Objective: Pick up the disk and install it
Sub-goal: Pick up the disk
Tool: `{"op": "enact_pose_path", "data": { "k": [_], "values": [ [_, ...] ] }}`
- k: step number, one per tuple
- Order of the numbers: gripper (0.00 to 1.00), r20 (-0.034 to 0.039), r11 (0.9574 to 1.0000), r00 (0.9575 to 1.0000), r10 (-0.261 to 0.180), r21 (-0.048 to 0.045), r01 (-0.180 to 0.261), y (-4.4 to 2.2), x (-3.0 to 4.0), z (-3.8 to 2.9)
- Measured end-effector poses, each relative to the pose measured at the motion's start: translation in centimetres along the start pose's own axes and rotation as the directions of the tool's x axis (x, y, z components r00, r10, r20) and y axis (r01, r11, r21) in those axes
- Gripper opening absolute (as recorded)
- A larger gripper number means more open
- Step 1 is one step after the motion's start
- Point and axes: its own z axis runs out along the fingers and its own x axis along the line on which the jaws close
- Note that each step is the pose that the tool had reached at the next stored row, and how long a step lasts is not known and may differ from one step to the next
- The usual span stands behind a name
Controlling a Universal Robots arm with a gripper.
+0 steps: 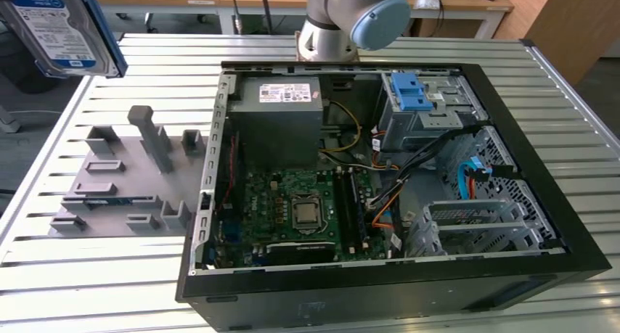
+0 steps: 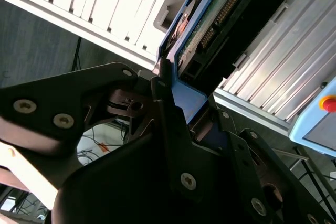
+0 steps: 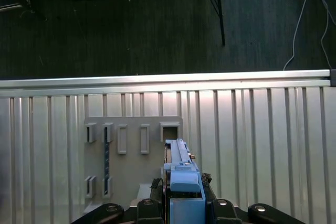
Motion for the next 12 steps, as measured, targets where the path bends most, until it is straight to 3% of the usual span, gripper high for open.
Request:
{"op": "enact_pose_path", "data": {
  "k": [12],
  "values": [
    [0.37,0.0,1.0,1.0,0.0,0.0,0.0,0.02,-0.03,-1.13]
  ]
}}
